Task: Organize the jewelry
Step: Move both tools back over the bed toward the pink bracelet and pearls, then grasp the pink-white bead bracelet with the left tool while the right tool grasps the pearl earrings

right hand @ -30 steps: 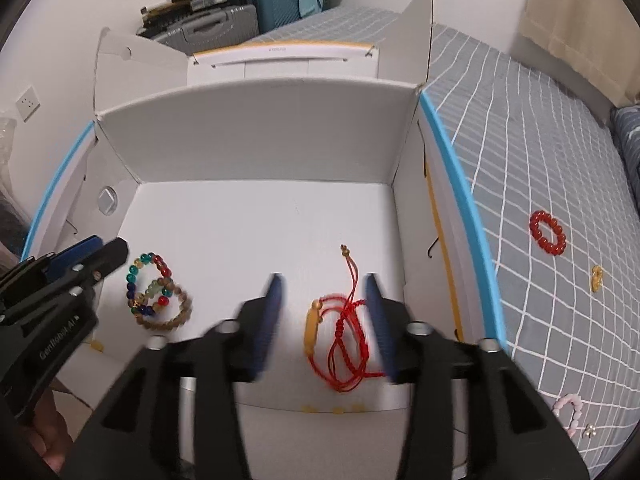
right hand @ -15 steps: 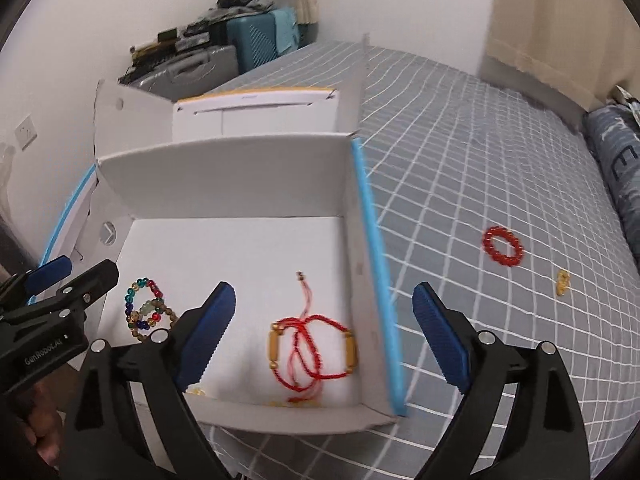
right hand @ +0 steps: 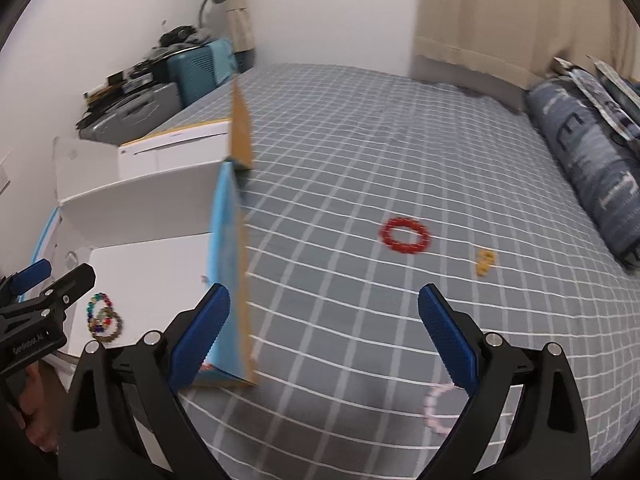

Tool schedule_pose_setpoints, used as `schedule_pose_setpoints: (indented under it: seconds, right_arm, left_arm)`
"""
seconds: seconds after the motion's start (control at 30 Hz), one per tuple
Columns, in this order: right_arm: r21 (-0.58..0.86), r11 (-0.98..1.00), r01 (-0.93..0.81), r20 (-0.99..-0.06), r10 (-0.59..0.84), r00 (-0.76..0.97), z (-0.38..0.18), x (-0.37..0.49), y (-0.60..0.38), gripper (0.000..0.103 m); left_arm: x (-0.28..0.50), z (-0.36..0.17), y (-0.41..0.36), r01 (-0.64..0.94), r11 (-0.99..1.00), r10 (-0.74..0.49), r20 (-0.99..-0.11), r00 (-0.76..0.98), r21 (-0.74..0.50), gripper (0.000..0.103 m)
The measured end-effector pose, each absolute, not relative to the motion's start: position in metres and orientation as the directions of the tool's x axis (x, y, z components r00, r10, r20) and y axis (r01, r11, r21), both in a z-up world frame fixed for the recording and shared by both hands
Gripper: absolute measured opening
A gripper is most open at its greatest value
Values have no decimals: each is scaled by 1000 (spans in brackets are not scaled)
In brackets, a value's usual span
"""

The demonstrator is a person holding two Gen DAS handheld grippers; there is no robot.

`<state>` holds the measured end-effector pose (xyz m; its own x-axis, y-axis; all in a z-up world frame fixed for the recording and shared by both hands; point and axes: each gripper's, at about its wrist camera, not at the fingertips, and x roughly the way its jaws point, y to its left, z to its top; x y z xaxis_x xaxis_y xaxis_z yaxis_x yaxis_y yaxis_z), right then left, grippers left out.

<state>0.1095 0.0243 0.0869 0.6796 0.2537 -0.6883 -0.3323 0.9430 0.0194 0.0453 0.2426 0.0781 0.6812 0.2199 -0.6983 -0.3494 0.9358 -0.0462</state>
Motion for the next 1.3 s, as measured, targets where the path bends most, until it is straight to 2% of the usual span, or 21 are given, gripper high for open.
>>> schedule_pose_setpoints:
  seconds: [0.43, 0.73, 0.9, 1.17, 1.27, 1.3]
  right_arm:
    - [-2, 994, -108, -718, 73, 692, 59, 118, -112, 91]
    - [-32, 997, -65, -721, 22, 692, 14, 106, -172, 91]
    - [-11, 999, -48, -737, 25, 676, -8, 102, -193, 91]
    - [0, 996, -94, -756, 61, 652, -34, 98, -198, 91]
    - [-19, 993, -120, -764, 63, 642, -44, 96, -196, 85]
    - [-14, 993, -120, -772, 66, 632, -48, 98, -197, 80]
  left_arm:
    - [103, 66, 110, -80, 996, 31, -699, 715, -37, 97]
    - [122, 28, 30, 85, 995, -98, -717, 690, -55, 97]
    - [125, 5, 6, 130, 990, -126, -730, 672, -51, 97]
    - [122, -33, -8, 117, 991, -121, -753, 647, -59, 97]
    - [121, -43, -10, 119, 991, -124, -756, 643, -61, 97]
    - [121, -46, -11, 119, 992, -116, -758, 642, -51, 97]
